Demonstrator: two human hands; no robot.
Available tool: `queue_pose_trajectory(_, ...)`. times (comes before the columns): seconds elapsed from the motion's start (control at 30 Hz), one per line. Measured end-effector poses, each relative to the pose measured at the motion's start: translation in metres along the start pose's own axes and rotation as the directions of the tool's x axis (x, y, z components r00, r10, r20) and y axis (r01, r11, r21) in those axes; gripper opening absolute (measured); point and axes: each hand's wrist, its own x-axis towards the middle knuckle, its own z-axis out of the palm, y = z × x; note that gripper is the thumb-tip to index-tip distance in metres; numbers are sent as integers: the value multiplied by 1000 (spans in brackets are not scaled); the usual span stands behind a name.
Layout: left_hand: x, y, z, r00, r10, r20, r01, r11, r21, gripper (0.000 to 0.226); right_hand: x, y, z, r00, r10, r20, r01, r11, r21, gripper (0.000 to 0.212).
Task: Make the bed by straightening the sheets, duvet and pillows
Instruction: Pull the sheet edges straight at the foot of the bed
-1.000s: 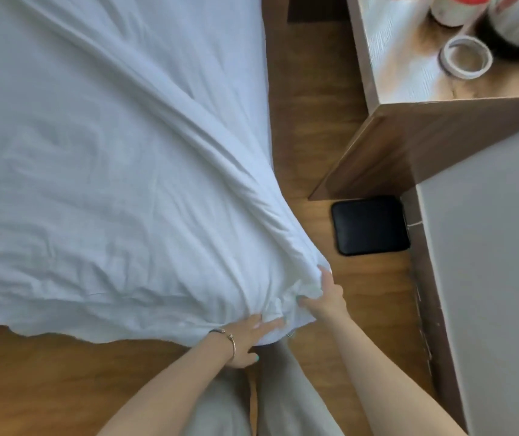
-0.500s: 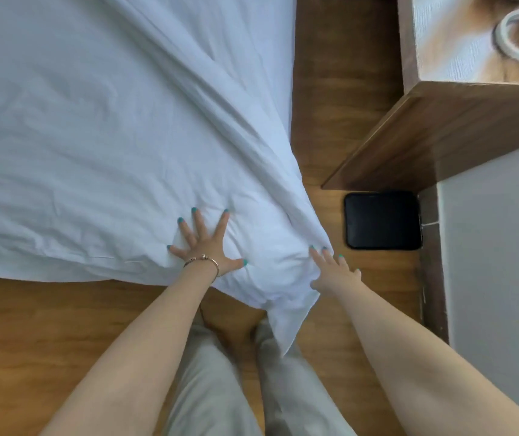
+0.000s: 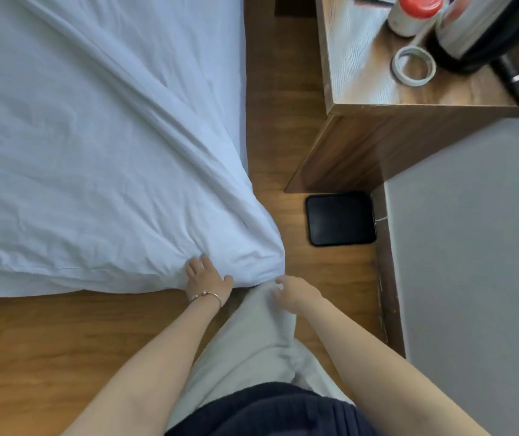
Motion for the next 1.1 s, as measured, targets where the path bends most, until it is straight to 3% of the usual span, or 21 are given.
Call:
queue_pose_trajectory(0.1, -6, 32, 5, 977, 30, 210, -2, 991, -134, 66, -5, 17, 8, 999, 10, 42, -13, 997, 74, 35)
queue_pose_trajectory(0.2, 1, 56, 5, 839, 159, 521, -86, 983, -162, 78, -7, 40, 1, 966, 83, 245, -90, 996, 16, 47)
queue_pose_trajectory(0.27, 20, 70, -2, 798, 186, 573, -119, 981, -153, 76, -4, 48, -27, 921, 125, 368, -124, 992, -27, 52)
queue_pose_trajectory(0.47, 54, 118, -39, 771, 240, 590, -175, 970, -165, 40, 28, 50, -136, 913, 217, 345, -185, 975, -122, 41)
queue_pose_trajectory(0.57, 57, 129, -56, 812, 222, 541, -97, 964, -249, 19, 49, 29, -179, 961, 188, 202, -149, 970, -190, 69)
queue_pose_trajectory(0.67, 57, 132, -74, 842, 161, 514, -11, 959, -282, 18, 68, -13, -211, 984, 54, 169, -3, 958, -288, 81)
queue_pose_trajectory(0.83, 62, 122, -102, 853, 164, 496, 67, 907, -416, 37, 90, -104, -249, 950, -177, 259, 289, 813, -506, 52)
queue_pose_trajectory(0.9, 64, 119, -110, 868, 154, 472, 96, 881, -464, 38, 103, -128, -260, 930, -161, 331, 337, 733, -591, 56)
queue_pose_trajectory(1.03, 70, 114, -127, 894, 29, 447, 240, 812, -533, 28, 139, -169, -289, 917, -145, 373, 377, 624, -685, 98)
queue_pose_trajectory(1.1, 77, 113, -135, 896, -52, 442, 327, 749, -576, 32, 159, -194, -304, 883, -141, 449, 445, 558, -700, 80)
